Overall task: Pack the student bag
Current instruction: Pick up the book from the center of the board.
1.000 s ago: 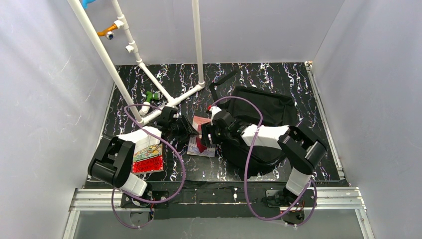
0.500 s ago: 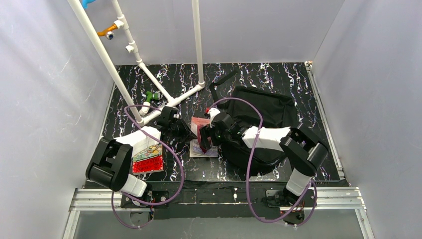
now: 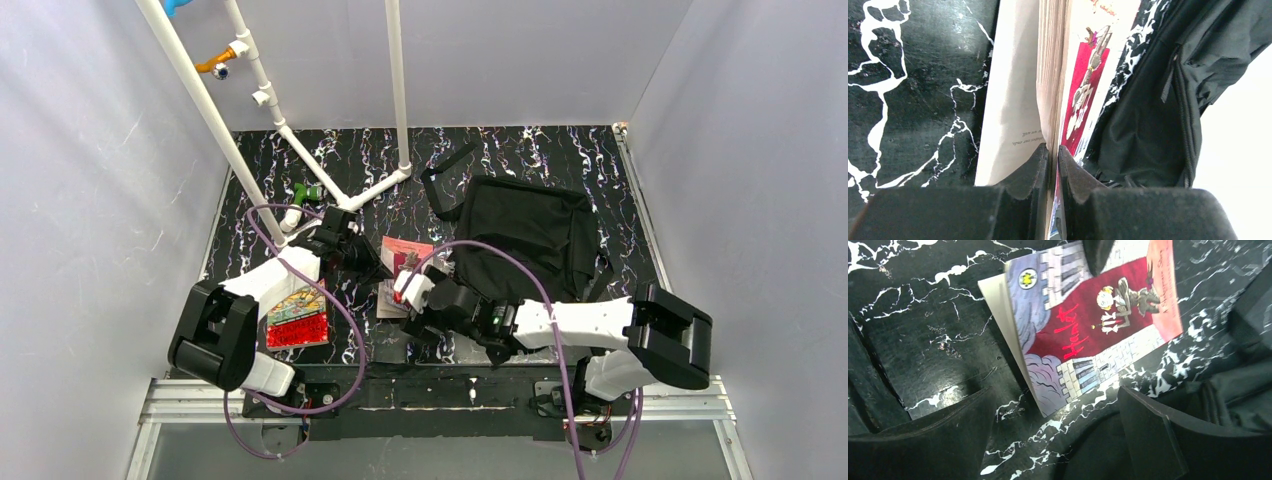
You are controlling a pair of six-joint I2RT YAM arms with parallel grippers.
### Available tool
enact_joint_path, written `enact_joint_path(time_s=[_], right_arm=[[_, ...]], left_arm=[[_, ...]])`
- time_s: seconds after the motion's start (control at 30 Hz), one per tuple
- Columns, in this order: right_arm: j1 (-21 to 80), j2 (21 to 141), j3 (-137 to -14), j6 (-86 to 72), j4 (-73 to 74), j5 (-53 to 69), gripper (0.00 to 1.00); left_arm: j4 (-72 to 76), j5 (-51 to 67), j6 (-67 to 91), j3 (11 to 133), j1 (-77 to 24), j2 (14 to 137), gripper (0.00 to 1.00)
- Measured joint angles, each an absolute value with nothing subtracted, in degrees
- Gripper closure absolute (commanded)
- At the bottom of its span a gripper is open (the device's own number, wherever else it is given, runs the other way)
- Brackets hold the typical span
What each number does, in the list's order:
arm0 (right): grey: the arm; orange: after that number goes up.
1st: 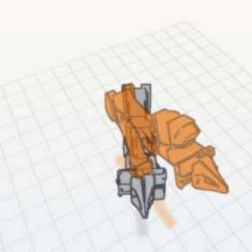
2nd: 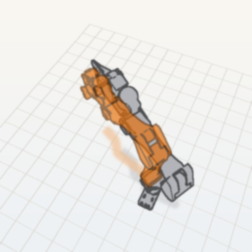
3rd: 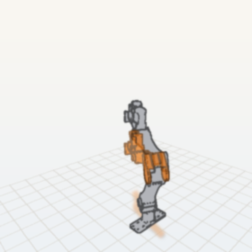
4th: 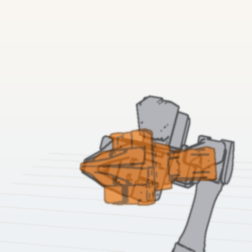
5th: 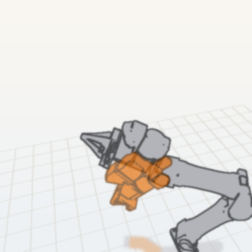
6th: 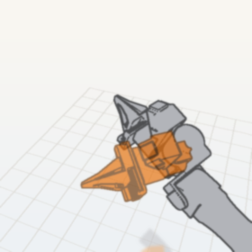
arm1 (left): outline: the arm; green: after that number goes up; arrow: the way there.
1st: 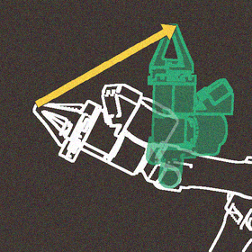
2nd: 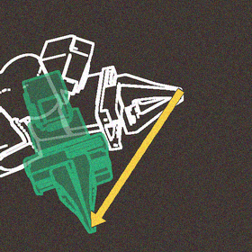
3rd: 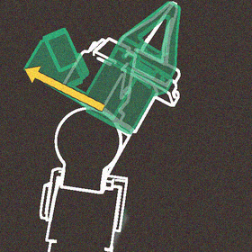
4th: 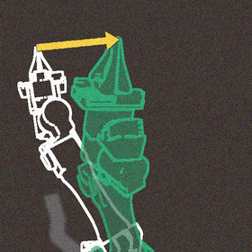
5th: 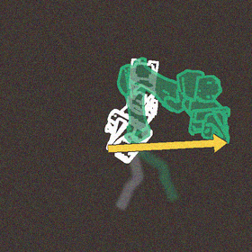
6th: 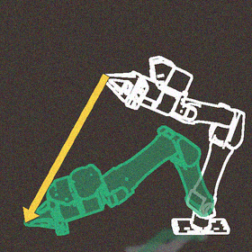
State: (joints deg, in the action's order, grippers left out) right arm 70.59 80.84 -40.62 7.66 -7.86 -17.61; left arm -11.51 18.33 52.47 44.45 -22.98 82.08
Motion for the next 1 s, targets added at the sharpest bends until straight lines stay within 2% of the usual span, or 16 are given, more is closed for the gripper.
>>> enact_joint_path(time_s=[0.3, 0.53, 0.7, 0.77, 0.87, 0.93, 1.0], right_arm=[[81.6, 84.0, -37.7, 23.2, -15.7, -34.6, 0.03], [82.9, 93.4, -37.5, 32.8, -27.0, -51.4, 0.25], [83.0, 95.0, -36.1, 37.3, -35.5, -54.0, 0.56], [83.0, 95.9, -36.1, 38.0, -37.5, -53.9, 0.62], [83.0, 97.1, -36.1, 37.8, -37.9, -53.6, 0.67], [83.0, 97.1, -36.1, 37.1, -37.5, -53.2, 0.71], [83.0, 96.9, -36.0, 35.9, -37.0, -52.6, 0.75]], left_arm=[[-16.5, 21.4, 53.1, 48.5, -21.0, 79.8, 0.98], [-18.3, 24.5, 54.3, 48.6, -20.5, 79.7, 0.97], [-18.5, 25.4, 54.7, 48.6, -20.5, 79.7, 0.93], [-18.6, 25.5, 54.7, 48.6, -20.4, 79.7, 0.82], [-20.8, 25.3, 53.5, 48.7, -20.2, 79.2, 0.51], [-22.9, 24.6, 51.9, 48.9, -20.2, 78.3, 0.39], [-25.4, 23.2, 50.4, 49.3, -20.2, 76.3, 0.33]])
